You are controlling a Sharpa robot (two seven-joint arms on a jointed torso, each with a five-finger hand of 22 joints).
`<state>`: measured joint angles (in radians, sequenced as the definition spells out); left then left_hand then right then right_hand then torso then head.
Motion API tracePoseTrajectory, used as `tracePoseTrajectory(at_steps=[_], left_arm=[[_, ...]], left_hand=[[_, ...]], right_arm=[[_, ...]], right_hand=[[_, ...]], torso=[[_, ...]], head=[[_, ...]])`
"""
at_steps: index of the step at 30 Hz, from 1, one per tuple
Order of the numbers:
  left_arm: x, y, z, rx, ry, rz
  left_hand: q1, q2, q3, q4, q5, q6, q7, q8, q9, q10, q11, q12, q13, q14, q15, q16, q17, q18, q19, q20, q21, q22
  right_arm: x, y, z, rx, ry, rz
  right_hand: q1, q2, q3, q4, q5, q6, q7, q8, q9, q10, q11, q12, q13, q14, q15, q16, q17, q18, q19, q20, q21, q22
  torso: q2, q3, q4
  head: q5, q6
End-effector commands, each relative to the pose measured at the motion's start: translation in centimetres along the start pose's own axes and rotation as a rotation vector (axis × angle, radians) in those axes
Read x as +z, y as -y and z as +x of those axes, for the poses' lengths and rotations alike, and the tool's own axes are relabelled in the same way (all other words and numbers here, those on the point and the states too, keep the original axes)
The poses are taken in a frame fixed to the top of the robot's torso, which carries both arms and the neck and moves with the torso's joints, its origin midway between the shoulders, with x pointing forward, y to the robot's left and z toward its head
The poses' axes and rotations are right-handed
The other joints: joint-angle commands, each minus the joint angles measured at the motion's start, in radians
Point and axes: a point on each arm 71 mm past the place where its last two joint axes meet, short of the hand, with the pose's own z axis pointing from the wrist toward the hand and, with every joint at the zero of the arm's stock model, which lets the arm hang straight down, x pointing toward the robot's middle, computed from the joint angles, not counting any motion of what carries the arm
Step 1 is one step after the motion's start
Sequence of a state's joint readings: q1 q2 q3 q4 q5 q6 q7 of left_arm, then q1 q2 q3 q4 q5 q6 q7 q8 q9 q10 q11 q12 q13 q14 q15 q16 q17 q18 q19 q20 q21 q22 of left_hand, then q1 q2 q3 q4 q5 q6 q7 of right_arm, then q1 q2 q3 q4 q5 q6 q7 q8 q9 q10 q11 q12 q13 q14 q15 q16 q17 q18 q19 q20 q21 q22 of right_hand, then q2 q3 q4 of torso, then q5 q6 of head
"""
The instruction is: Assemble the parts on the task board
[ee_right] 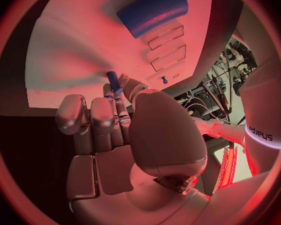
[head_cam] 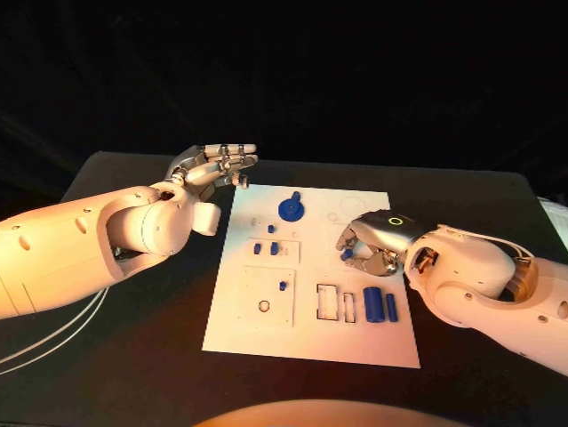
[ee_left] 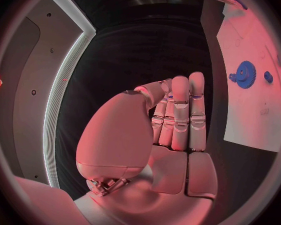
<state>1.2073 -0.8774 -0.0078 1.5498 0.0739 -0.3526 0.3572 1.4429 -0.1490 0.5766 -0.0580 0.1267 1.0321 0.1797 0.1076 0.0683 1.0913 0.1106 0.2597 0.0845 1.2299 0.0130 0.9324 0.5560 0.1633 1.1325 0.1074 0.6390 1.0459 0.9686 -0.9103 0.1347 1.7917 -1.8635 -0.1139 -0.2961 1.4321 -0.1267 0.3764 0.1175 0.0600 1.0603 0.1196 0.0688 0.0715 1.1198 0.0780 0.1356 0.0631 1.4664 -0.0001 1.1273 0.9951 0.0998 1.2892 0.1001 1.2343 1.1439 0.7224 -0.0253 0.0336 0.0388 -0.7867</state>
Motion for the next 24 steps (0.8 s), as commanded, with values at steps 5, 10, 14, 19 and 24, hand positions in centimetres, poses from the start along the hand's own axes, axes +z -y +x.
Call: tracePoseTrajectory(at_steps=[5, 10, 14, 19, 24], left_arm=[[0.0, 0.0, 0.3, -0.003, -0.026, 0.003], [0.0, 0.0, 0.3, -0.003, -0.027, 0.001], [0.0, 0.0, 0.2, -0.002, -0.026, -0.001], [0.0, 0.0, 0.2, -0.001, -0.028, -0.002], [0.0, 0.0, 0.1, 0.004, -0.027, -0.004]], left_hand=[[-0.006, 0.001, 0.0, -0.006, 0.002, -0.001, 0.006, 0.007, -0.001, -0.009, -0.001, 0.005, 0.001, -0.009, 0.0, 0.001, -0.001, 0.019, -0.006, 0.001, 0.004, 0.001], [-0.006, 0.001, 0.0, -0.006, 0.002, -0.001, 0.006, 0.007, -0.001, -0.009, -0.001, 0.005, 0.001, -0.009, 0.0, 0.001, -0.001, 0.019, -0.006, 0.001, 0.004, 0.001], [-0.005, 0.002, 0.0, -0.008, 0.002, -0.001, 0.006, 0.007, -0.001, -0.009, -0.001, 0.006, 0.001, -0.009, 0.0, 0.001, -0.002, 0.02, -0.006, 0.001, 0.004, 0.001], [-0.008, 0.002, -0.001, -0.008, 0.002, -0.001, 0.006, 0.007, -0.001, -0.01, -0.001, 0.007, 0.001, -0.01, 0.001, 0.001, -0.002, 0.02, -0.007, 0.002, 0.004, 0.002], [-0.016, 0.003, -0.004, -0.006, 0.002, -0.002, 0.007, 0.008, -0.001, -0.012, 0.0, 0.01, 0.001, -0.011, 0.002, 0.002, -0.003, 0.019, -0.008, 0.003, 0.004, 0.002]], right_arm=[[0.2, 0.1, 0.3, -0.03, -0.008, 0.01], [0.4, 0.3, 0.4, -0.043, 0.006, 0.017], [0.5, 0.2, 0.3, -0.046, 0.023, 0.015], [0.2, 0.0, 0.0, -0.04, 0.042, 0.008], [-0.6, 0.0, -0.7, -0.017, 0.059, 0.01]], right_hand=[[0.041, 0.043, 0.06, -0.025, -0.009, 0.074, -0.001, 0.033, 0.015, 0.09, -0.022, 0.024, 0.01, 0.039, -0.022, 0.073, 0.076, -0.021, 0.074, -0.013, 0.093, 0.11], [0.055, 0.054, 0.089, -0.046, -0.01, 0.087, -0.001, 0.037, 0.018, 0.112, -0.025, 0.02, 0.011, 0.039, -0.025, 0.085, 0.087, -0.025, 0.082, -0.017, 0.107, 0.127], [0.063, 0.057, 0.11, -0.064, -0.01, 0.09, 0.001, 0.037, 0.02, 0.122, -0.025, 0.015, 0.012, 0.038, -0.026, 0.091, 0.091, -0.027, 0.087, -0.019, 0.117, 0.138], [0.055, 0.05, 0.115, -0.069, -0.011, 0.093, 0.002, 0.037, 0.021, 0.127, -0.024, 0.01, 0.012, 0.037, -0.025, 0.094, 0.093, -0.028, 0.088, -0.019, 0.121, 0.143], [0.048, 0.044, 0.114, -0.071, -0.011, 0.093, 0.003, 0.036, 0.022, 0.129, -0.024, 0.007, 0.012, 0.037, -0.025, 0.094, 0.092, -0.029, 0.089, -0.018, 0.124, 0.146]], torso=[[0.0, 0.0007, 0.0003], [-0.001, 0.0008, 0.0012], [-0.002, 0.0003, -0.001], [-0.002, 0.0001, -0.0023], [-0.003, -0.0009, -0.0041]], head=[[0.0, -0.002], [0.0, -0.006], [0.001, -0.006], [0.001, -0.005], [0.0, -0.003]])
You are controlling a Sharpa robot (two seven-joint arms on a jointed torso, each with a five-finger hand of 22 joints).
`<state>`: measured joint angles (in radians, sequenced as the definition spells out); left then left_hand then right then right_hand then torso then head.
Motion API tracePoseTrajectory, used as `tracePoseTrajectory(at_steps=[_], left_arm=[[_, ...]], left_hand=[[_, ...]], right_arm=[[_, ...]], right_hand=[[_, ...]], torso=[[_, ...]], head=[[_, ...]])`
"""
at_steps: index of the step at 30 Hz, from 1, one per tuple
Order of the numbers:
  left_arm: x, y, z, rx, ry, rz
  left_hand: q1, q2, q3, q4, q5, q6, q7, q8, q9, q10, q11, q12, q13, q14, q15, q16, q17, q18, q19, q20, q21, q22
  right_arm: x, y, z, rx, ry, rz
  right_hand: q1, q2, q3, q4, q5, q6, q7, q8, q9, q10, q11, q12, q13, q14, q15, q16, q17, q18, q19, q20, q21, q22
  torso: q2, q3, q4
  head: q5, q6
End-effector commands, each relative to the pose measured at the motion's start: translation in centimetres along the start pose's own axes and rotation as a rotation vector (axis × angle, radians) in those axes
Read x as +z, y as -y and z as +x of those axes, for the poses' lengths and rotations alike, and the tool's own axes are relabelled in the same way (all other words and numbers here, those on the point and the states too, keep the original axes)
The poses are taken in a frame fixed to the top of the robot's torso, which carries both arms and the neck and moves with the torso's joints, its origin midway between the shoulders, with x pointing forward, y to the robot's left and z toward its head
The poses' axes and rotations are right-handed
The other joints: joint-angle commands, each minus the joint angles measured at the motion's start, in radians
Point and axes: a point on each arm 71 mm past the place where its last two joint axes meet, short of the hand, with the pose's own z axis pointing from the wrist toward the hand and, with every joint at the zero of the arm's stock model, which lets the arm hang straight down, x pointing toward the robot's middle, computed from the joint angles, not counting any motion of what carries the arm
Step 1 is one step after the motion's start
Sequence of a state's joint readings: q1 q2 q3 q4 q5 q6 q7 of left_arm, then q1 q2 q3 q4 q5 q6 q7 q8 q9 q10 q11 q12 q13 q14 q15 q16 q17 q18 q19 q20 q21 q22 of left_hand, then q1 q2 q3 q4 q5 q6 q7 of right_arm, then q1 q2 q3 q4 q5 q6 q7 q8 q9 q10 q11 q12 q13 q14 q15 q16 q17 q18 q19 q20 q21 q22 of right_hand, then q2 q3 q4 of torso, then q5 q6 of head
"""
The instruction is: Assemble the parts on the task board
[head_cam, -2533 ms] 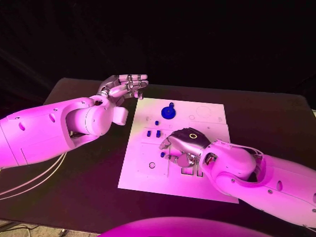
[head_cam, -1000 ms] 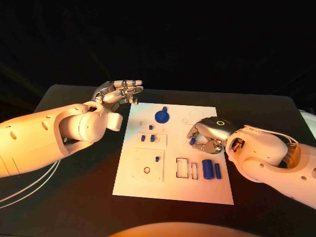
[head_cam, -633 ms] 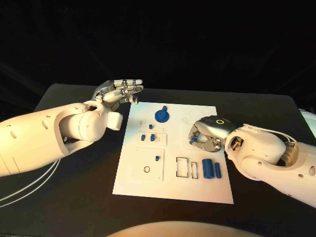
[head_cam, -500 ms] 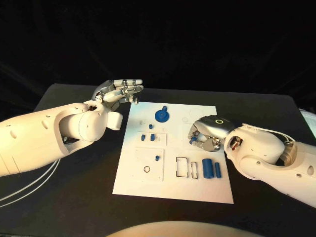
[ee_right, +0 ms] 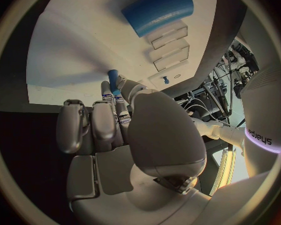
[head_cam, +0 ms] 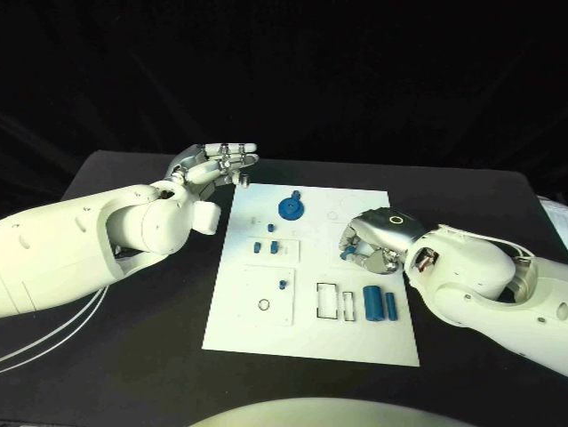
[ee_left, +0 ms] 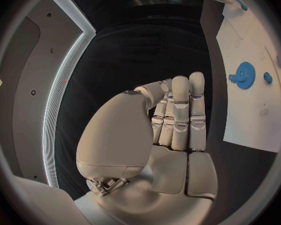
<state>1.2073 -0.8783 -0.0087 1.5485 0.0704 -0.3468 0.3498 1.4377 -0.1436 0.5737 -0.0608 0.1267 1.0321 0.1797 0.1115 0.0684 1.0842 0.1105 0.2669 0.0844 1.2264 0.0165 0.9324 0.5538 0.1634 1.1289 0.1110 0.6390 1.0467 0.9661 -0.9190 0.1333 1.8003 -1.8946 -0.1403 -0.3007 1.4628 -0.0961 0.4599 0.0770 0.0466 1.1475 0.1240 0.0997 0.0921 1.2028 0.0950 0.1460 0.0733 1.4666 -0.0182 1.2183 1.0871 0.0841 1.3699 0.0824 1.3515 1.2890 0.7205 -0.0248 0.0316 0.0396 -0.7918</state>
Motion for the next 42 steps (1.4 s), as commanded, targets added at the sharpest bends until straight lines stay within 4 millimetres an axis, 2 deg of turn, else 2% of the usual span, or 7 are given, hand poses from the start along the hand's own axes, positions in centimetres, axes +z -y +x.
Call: tracePoseTrajectory(at_steps=[1, 7, 10, 21, 23, 29, 42], left_arm=[[0.0, 0.0, 0.2, 0.003, -0.022, 0.003], [0.1, -0.1, 0.2, 0.005, -0.024, -0.004], [0.2, -0.2, 0.4, 0.008, -0.03, -0.006], [0.4, -0.4, 1.0, 0.01, -0.049, -0.009], [0.5, -0.4, 1.1, 0.01, -0.052, -0.009], [0.7, -0.5, 1.4, 0.009, -0.06, -0.01], [0.8, -0.6, 1.7, 0.007, -0.067, -0.011]], left_hand=[[-0.011, -0.002, -0.001, -0.003, 0.002, -0.002, 0.007, 0.004, -0.001, -0.005, 0.0, 0.003, 0.001, -0.007, -0.001, 0.002, -0.001, 0.019, -0.005, 0.0, 0.004, 0.001], [-0.021, -0.001, -0.006, -0.001, 0.001, -0.005, 0.008, 0.004, -0.001, -0.01, 0.001, 0.006, 0.001, -0.009, 0.0, 0.003, -0.003, 0.019, -0.007, 0.002, 0.002, 0.0], [-0.025, 0.0, -0.008, 0.0, 0.001, -0.006, 0.008, 0.004, -0.001, -0.013, 0.002, 0.007, 0.0, -0.01, 0.001, 0.004, -0.004, 0.019, -0.009, 0.003, 0.0, 0.0], [-0.027, 0.001, -0.009, 0.0, 0.001, -0.007, 0.008, 0.004, -0.001, -0.015, 0.002, 0.008, 0.0, -0.012, 0.002, 0.004, -0.004, 0.019, -0.01, 0.003, -0.001, -0.001], [-0.027, 0.001, -0.009, 0.0, 0.001, -0.007, 0.008, 0.004, -0.001, -0.015, 0.002, 0.008, 0.0, -0.012, 0.002, 0.004, -0.004, 0.019, -0.01, 0.003, -0.001, -0.001], [-0.027, 0.001, -0.009, 0.0, 0.001, -0.007, 0.008, 0.004, -0.001, -0.015, 0.002, 0.008, 0.0, -0.012, 0.002, 0.004, -0.004, 0.019, -0.01, 0.003, -0.001, -0.001], [-0.027, 0.001, -0.009, -0.001, 0.002, -0.007, 0.008, 0.005, -0.001, -0.016, 0.002, 0.009, 0.0, -0.013, 0.002, 0.004, -0.005, 0.019, -0.011, 0.003, -0.002, -0.001]], right_arm=[[-0.4, -0.1, -0.8, 0.009, 0.034, 0.008], [-1.1, -1.6, -2.5, 0.047, 0.08, -0.033], [-1.0, -2.6, -2.9, 0.077, 0.089, -0.059], [0.3, -8.4, -2.5, 0.193, 0.083, -0.219], [0.6, -9.6, -1.9, 0.206, 0.077, -0.251], [1.2, -12.4, 0.2, 0.241, 0.045, -0.323], [1.9, -13.4, 2.5, 0.252, -0.019, -0.334]], right_hand=[[0.016, 0.013, 0.031, -0.03, 0.003, 0.006, -0.001, 0.005, 0.001, 0.046, -0.041, -0.005, 0.002, 0.036, -0.007, 0.003, -0.001, -0.013, 0.008, -0.001, 0.007, 0.002], [0.015, 0.011, 0.033, -0.033, 0.003, 0.007, 0.0, 0.005, 0.001, 0.048, -0.04, -0.007, 0.002, 0.036, -0.007, 0.004, 0.0, -0.013, 0.008, -0.001, 0.009, 0.004], [0.016, 0.01, 0.037, -0.037, 0.004, 0.007, 0.002, 0.004, 0.001, 0.048, -0.04, -0.009, 0.002, 0.036, -0.006, 0.004, -0.001, -0.013, 0.009, 0.0, 0.01, 0.005], [0.014, 0.01, 0.052, -0.049, 0.005, 0.002, 0.011, -0.003, 0.0, 0.045, -0.033, -0.021, 0.001, 0.033, -0.001, 0.002, -0.008, -0.012, 0.004, 0.003, 0.008, 0.002], [0.014, 0.011, 0.054, -0.051, 0.006, 0.0, 0.012, -0.004, 0.0, 0.044, -0.032, -0.024, 0.0, 0.033, 0.0, 0.001, -0.01, -0.012, 0.003, 0.004, 0.008, 0.002], [0.013, 0.011, 0.059, -0.055, 0.008, -0.002, 0.014, -0.007, 0.0, 0.043, -0.03, -0.027, 0.0, 0.032, 0.001, 0.0, -0.012, -0.011, 0.001, 0.005, 0.007, 0.0], [0.012, 0.011, 0.065, -0.061, 0.009, -0.004, 0.016, -0.01, -0.001, 0.041, -0.028, -0.032, 0.001, 0.032, 0.003, 0.001, -0.012, -0.011, 0.0, 0.006, 0.008, 0.001]], torso=[[-0.002, -0.0015, -0.003], [-0.004, -0.0015, -0.0025], [-0.005, -0.0007, 0.0023], [-0.01, -0.0046, 0.0194], [-0.01, -0.0045, 0.0185], [-0.01, -0.0036, 0.0173], [-0.009, -0.0031, 0.0165]], head=[[-0.002, 0.003], [0.0, 0.004], [0.006, 0.004], [0.022, -0.012], [0.036, -0.018], [0.051, -0.024], [0.051, -0.026]])
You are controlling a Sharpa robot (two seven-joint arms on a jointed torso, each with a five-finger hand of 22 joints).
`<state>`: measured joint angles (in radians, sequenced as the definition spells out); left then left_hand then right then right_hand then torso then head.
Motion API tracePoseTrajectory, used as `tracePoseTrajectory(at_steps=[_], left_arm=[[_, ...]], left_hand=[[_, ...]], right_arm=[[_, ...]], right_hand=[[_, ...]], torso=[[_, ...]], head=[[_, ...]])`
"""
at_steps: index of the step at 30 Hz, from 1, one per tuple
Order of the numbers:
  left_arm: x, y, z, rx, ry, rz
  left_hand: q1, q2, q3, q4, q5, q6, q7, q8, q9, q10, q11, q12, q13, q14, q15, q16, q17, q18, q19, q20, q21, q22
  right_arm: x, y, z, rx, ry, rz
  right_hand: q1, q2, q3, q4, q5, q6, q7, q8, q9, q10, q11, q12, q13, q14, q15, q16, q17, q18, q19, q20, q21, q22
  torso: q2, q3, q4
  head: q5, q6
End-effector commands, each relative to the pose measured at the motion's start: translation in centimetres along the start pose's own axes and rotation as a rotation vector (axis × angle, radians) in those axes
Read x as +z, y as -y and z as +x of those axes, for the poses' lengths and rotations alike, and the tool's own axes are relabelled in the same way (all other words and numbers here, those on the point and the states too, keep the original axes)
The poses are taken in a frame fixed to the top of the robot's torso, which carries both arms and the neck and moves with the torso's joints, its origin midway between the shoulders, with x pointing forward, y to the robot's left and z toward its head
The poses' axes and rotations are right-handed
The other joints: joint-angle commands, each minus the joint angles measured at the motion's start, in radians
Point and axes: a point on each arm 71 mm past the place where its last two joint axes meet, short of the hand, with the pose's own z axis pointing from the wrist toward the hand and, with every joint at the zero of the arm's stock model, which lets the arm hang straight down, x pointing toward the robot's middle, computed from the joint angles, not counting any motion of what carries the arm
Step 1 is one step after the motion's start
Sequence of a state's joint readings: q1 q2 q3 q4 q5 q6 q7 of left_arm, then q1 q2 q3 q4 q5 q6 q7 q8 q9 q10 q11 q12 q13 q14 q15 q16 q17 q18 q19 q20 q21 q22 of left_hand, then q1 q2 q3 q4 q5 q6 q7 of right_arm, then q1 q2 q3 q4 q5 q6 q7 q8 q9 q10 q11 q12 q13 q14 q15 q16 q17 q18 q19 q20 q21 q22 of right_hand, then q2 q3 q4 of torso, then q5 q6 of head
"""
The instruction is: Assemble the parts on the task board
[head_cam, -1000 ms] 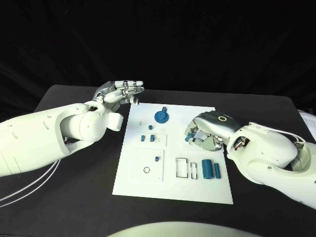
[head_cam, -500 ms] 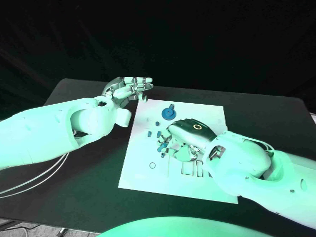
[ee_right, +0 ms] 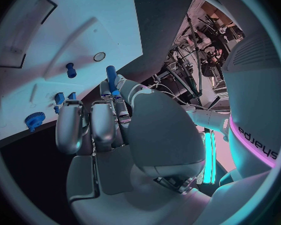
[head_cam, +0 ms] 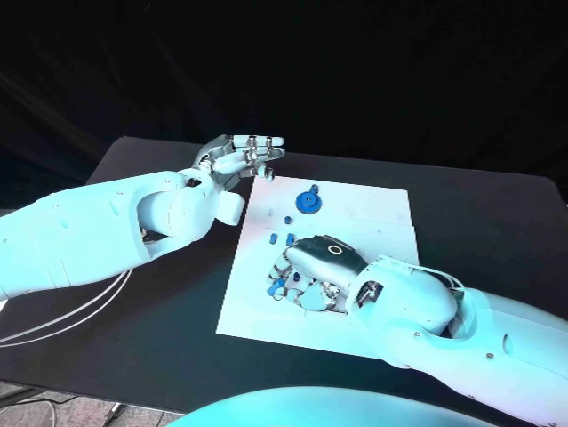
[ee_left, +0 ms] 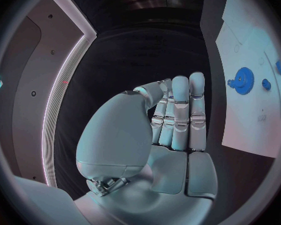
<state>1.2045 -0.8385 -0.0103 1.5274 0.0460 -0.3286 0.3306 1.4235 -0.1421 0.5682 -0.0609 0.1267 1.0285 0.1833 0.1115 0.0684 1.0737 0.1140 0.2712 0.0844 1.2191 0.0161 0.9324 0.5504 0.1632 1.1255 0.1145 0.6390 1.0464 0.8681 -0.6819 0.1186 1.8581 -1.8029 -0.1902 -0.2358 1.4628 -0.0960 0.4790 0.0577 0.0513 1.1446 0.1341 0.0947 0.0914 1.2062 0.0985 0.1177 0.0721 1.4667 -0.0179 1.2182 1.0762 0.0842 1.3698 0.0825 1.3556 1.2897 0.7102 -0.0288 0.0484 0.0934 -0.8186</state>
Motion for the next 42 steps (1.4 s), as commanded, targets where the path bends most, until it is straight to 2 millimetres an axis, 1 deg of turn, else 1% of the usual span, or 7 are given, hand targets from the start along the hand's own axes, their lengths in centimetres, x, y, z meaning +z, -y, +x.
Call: tracePoseTrajectory(at_steps=[1, 6, 10, 13, 31, 36, 42], left_arm=[[0.1, 0.0, 0.3, -0.002, -0.025, 0.005], [0.1, 0.0, 0.4, -0.003, -0.029, 0.004], [0.2, 0.0, 0.5, -0.003, -0.029, 0.004], [0.1, 0.0, 0.4, -0.003, -0.029, 0.003], [0.1, 0.0, 0.3, 0.0, -0.027, 0.001], [0.1, 0.0, 0.3, -0.001, -0.028, 0.001], [0.1, 0.0, 0.3, 0.0, -0.028, 0.0]], left_hand=[[-0.013, 0.0, -0.003, -0.001, 0.002, -0.004, 0.004, 0.005, -0.001, -0.006, -0.002, 0.004, 0.0, -0.006, 0.002, 0.004, -0.002, 0.019, -0.007, 0.0, -0.002, -0.001], [-0.013, 0.0, -0.003, -0.001, 0.002, -0.004, 0.004, 0.005, -0.001, -0.006, -0.002, 0.004, 0.0, -0.006, 0.002, 0.004, -0.002, 0.019, -0.007, 0.0, -0.002, -0.001], [-0.013, 0.0, -0.003, -0.001, 0.002, -0.004, 0.004, 0.005, -0.001, -0.006, -0.002, 0.004, 0.0, -0.006, 0.002, 0.004, -0.002, 0.019, -0.007, 0.0, -0.002, -0.001], [-0.013, 0.0, -0.003, -0.001, 0.002, -0.004, 0.004, 0.005, -0.001, -0.006, -0.002, 0.004, 0.0, -0.006, 0.002, 0.004, -0.002, 0.019, -0.007, 0.0, -0.002, -0.001], [-0.012, 0.0, -0.004, -0.002, 0.002, -0.003, 0.004, 0.005, -0.001, -0.006, -0.002, 0.005, 0.0, -0.006, 0.002, 0.004, -0.002, 0.02, -0.008, 0.0, -0.002, -0.001], [-0.012, 0.0, -0.004, -0.002, 0.002, -0.003, 0.004, 0.005, -0.001, -0.006, -0.002, 0.005, 0.0, -0.006, 0.002, 0.004, -0.002, 0.02, -0.008, 0.0, -0.002, -0.001], [-0.012, 0.0, -0.004, -0.002, 0.002, -0.003, 0.004, 0.005, -0.001, -0.006, -0.002, 0.005, 0.0, -0.006, 0.002, 0.004, -0.002, 0.02, -0.008, 0.0, -0.002, -0.001]], right_arm=[[0.2, -0.1, 0.6, -0.005, -0.031, -0.013], [0.4, 0.0, 1.5, -0.003, -0.049, -0.005], [0.5, 0.3, 1.8, -0.033, -0.049, 0.017], [0.5, 0.6, 1.9, -0.049, -0.048, 0.032], [-0.1, 1.2, 1.8, -0.093, -0.055, 0.072], [-0.3, 1.2, 1.8, -0.099, -0.063, 0.076], [-0.2, 1.0, 1.9, -0.102, -0.084, 0.079]], right_hand=[[0.012, 0.011, 0.046, -0.042, 0.004, -0.001, 0.006, -0.004, 0.0, 0.038, -0.032, -0.004, 0.002, 0.031, 0.002, 0.002, -0.001, -0.011, 0.0, 0.006, 0.004, 0.0], [0.011, 0.011, 0.047, -0.043, 0.004, -0.002, 0.006, -0.005, 0.0, 0.038, -0.031, -0.004, 0.002, 0.031, 0.003, 0.001, -0.002, -0.011, 0.0, 0.007, 0.003, -0.001], [0.01, 0.011, 0.047, -0.043, 0.004, -0.002, 0.006, -0.005, 0.0, 0.038, -0.031, -0.005, 0.002, 0.031, 0.003, 0.001, -0.002, -0.011, 0.0, 0.007, 0.004, 0.0], [0.01, 0.011, 0.047, -0.043, 0.004, -0.002, 0.006, -0.005, 0.0, 0.038, -0.031, -0.005, 0.002, 0.031, 0.003, 0.001, -0.002, -0.011, 0.0, 0.007, 0.004, 0.0], [0.006, 0.01, 0.05, -0.046, 0.004, 0.003, 0.006, -0.004, 0.001, 0.043, -0.031, -0.005, 0.003, 0.03, 0.003, 0.001, -0.004, -0.011, -0.001, 0.008, 0.004, 0.0], [0.005, 0.01, 0.05, -0.047, 0.004, 0.003, 0.005, -0.004, 0.001, 0.043, -0.032, -0.005, 0.004, 0.03, 0.003, 0.001, -0.004, -0.011, -0.001, 0.008, 0.004, 0.0], [0.002, 0.009, 0.05, -0.048, 0.003, 0.006, 0.005, -0.003, 0.002, 0.045, -0.032, -0.006, 0.004, 0.03, 0.003, 0.0, -0.006, -0.011, -0.002, 0.008, 0.003, -0.001]], torso=[[0.001, 0.0018, 0.0], [0.001, 0.0013, 0.001], [-0.001, 0.0007, -0.0003], [0.0, 0.0001, -0.0002], [0.0, 0.0007, -0.0011], [0.001, 0.0007, -0.0002], [0.001, -0.0002, -0.0021]], head=[[-0.003, 0.002], [-0.003, -0.001], [-0.004, -0.001], [-0.006, -0.001], [-0.007, -0.006], [-0.007, -0.008], [-0.01, -0.007]])
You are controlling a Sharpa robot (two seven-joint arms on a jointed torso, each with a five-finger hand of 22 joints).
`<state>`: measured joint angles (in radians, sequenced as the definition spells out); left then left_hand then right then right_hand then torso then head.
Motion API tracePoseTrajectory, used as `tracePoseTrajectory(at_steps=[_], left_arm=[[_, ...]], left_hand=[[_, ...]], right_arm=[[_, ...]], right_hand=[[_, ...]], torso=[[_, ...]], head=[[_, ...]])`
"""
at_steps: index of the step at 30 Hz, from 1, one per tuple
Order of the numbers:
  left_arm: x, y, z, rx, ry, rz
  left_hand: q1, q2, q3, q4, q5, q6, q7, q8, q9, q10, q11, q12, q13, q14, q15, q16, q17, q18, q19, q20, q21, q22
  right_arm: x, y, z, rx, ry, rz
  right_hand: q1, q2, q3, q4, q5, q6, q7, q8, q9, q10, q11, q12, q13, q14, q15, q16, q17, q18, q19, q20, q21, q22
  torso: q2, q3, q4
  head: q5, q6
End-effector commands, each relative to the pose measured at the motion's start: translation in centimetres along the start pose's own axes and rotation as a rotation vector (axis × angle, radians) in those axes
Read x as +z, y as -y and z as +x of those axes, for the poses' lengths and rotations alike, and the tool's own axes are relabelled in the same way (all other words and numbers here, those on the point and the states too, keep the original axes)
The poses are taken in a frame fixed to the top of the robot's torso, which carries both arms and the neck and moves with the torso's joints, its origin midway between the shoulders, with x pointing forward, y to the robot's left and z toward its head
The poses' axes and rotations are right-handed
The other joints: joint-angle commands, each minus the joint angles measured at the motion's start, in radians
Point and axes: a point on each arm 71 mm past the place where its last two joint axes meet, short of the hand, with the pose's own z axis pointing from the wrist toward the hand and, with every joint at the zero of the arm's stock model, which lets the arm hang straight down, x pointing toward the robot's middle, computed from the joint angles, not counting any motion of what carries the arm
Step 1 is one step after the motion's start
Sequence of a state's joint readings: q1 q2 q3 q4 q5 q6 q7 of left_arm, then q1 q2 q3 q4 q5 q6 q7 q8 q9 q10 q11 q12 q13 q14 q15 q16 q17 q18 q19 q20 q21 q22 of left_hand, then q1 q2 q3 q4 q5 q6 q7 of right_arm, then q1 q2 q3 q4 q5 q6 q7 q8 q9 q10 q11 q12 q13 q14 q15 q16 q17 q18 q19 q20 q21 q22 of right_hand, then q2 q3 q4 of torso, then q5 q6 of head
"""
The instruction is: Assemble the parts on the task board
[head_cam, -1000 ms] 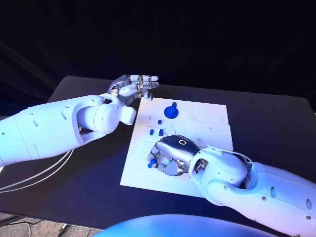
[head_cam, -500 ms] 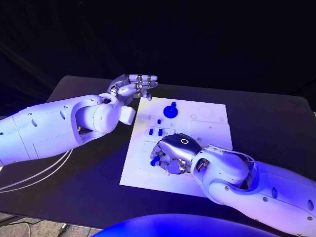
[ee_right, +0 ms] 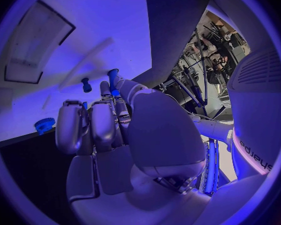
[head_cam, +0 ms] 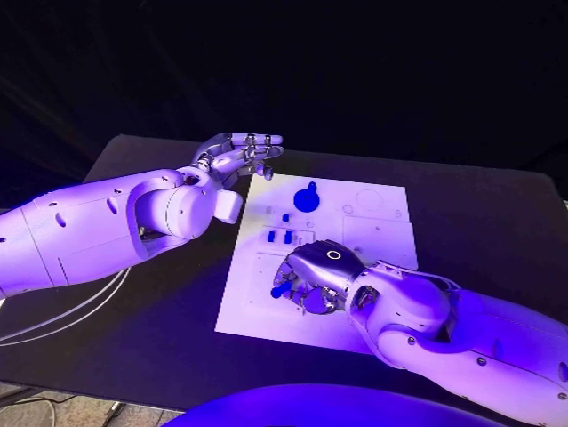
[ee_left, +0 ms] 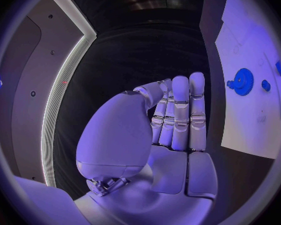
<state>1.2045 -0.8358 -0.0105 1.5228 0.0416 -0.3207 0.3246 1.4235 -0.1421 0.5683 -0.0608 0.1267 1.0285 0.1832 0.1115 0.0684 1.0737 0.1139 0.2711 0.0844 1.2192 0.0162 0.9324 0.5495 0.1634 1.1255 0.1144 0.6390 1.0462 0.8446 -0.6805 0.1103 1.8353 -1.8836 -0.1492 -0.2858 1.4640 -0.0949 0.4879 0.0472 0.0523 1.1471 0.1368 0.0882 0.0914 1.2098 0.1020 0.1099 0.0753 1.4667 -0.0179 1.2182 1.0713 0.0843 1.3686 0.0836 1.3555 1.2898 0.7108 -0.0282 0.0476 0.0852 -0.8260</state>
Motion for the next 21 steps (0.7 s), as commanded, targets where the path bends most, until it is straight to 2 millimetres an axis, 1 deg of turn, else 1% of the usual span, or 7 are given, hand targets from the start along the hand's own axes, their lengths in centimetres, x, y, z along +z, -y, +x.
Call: tracePoseTrajectory(at_steps=[1, 4, 7, 8, 16, 19, 21], left_arm=[[0.0, 0.0, 0.2, -0.002, -0.022, 0.004], [0.0, 0.0, 0.3, -0.002, -0.023, 0.004], [0.1, 0.0, 0.4, -0.003, -0.025, 0.004], [0.1, 0.0, 0.4, -0.003, -0.026, 0.004], [0.1, 0.0, 0.4, -0.003, -0.028, 0.002], [0.1, 0.0, 0.5, -0.004, -0.03, 0.001], [0.1, 0.0, 0.5, -0.004, -0.031, 0.001]], left_hand=[[-0.012, 0.0, -0.004, -0.002, 0.002, -0.004, 0.004, 0.005, -0.001, -0.006, -0.002, 0.005, 0.0, -0.007, 0.002, 0.004, -0.001, 0.019, -0.008, 0.0, -0.002, -0.001], [-0.012, 0.001, -0.004, -0.003, 0.002, -0.002, 0.004, 0.006, -0.001, -0.008, -0.002, 0.006, 0.0, -0.007, 0.002, 0.004, -0.002, 0.02, -0.009, 0.0, -0.003, -0.001], [-0.013, 0.004, -0.005, -0.004, 0.002, 0.002, 0.002, 0.009, 0.0, -0.01, -0.002, 0.008, 0.0, -0.009, 0.002, 0.004, -0.003, 0.02, -0.01, 0.0, -0.004, -0.002], [-0.013, 0.004, -0.005, -0.005, 0.002, 0.002, 0.002, 0.01, 0.0, -0.01, -0.002, 0.008, 0.0, -0.009, 0.002, 0.004, -0.003, 0.02, -0.01, 0.0, -0.004, -0.002], [-0.013, 0.005, -0.006, -0.006, 0.002, 0.004, 0.001, 0.012, 0.001, -0.012, -0.003, 0.01, -0.001, -0.01, 0.001, 0.004, -0.003, 0.02, -0.01, 0.0, -0.004, -0.002], [-0.013, 0.005, -0.006, -0.006, 0.002, 0.005, 0.001, 0.013, 0.001, -0.012, -0.003, 0.01, -0.001, -0.01, 0.001, 0.004, -0.004, 0.02, -0.01, 0.0, -0.004, -0.002], [-0.013, 0.005, -0.006, -0.006, 0.002, 0.005, 0.001, 0.013, 0.001, -0.012, -0.003, 0.01, -0.001, -0.01, 0.001, 0.004, -0.004, 0.02, -0.01, 0.0, -0.004, -0.002]], right_arm=[[0.1, 0.1, 0.4, -0.03, -0.041, 0.022], [0.5, -0.1, 0.4, -0.031, -0.047, 0.026], [0.8, -0.3, 0.5, -0.035, -0.051, 0.026], [0.9, -0.4, 0.6, -0.037, -0.053, 0.025], [1.4, -0.9, 0.8, -0.029, -0.065, 0.007], [1.5, -1.0, 0.9, -0.024, -0.068, 0.0], [1.5, -1.0, 0.9, -0.019, -0.069, -0.004]], right_hand=[[0.0, 0.007, 0.041, -0.038, 0.002, 0.004, 0.002, 0.004, 0.002, 0.042, -0.036, 0.002, 0.001, 0.03, 0.003, -0.001, -0.002, -0.01, -0.002, 0.007, 0.003, -0.001], [-0.007, 0.004, 0.039, -0.039, 0.002, 0.003, 0.002, 0.003, 0.002, 0.042, -0.035, 0.0, 0.001, 0.028, 0.003, -0.005, -0.008, -0.009, -0.005, 0.008, 0.0, -0.004], [-0.011, 0.003, 0.038, -0.039, 0.002, 0.003, 0.002, 0.002, 0.002, 0.041, -0.035, -0.002, 0.001, 0.027, 0.003, -0.008, -0.013, -0.008, -0.008, 0.008, -0.003, -0.008], [-0.014, 0.002, 0.037, -0.038, 0.002, 0.002, 0.002, 0.001, 0.002, 0.04, -0.035, -0.004, 0.001, 0.026, 0.004, -0.009, -0.015, -0.008, -0.009, 0.008, -0.004, -0.01], [-0.032, -0.004, 0.032, -0.039, 0.004, -0.009, 0.005, -0.008, -0.001, 0.028, -0.031, -0.016, -0.001, 0.024, 0.006, -0.011, -0.019, -0.007, -0.014, 0.01, -0.007, -0.013], [-0.052, -0.015, 0.026, -0.034, 0.011, -0.029, 0.009, -0.021, -0.006, -0.001, -0.023, -0.035, -0.007, 0.02, 0.013, -0.023, -0.037, -0.004, -0.027, 0.015, -0.019, -0.028], [-0.069, -0.027, 0.019, -0.029, 0.023, -0.045, 0.011, -0.026, -0.01, -0.032, -0.016, -0.047, -0.012, 0.015, 0.019, -0.034, -0.053, 0.0, -0.039, 0.02, -0.032, -0.043]], torso=[[0.0, -0.0009, -0.0017], [-0.001, -0.0005, -0.0029], [-0.002, -0.0011, -0.0024], [-0.001, -0.0008, -0.0008], [-0.001, -0.0013, -0.0008], [-0.001, -0.001, -0.0012], [0.0, -0.0011, -0.0008]], head=[[-0.002, 0.001], [-0.005, 0.003], [-0.007, 0.004], [-0.008, 0.004], [-0.008, 0.004], [-0.009, 0.005], [-0.011, 0.006]])
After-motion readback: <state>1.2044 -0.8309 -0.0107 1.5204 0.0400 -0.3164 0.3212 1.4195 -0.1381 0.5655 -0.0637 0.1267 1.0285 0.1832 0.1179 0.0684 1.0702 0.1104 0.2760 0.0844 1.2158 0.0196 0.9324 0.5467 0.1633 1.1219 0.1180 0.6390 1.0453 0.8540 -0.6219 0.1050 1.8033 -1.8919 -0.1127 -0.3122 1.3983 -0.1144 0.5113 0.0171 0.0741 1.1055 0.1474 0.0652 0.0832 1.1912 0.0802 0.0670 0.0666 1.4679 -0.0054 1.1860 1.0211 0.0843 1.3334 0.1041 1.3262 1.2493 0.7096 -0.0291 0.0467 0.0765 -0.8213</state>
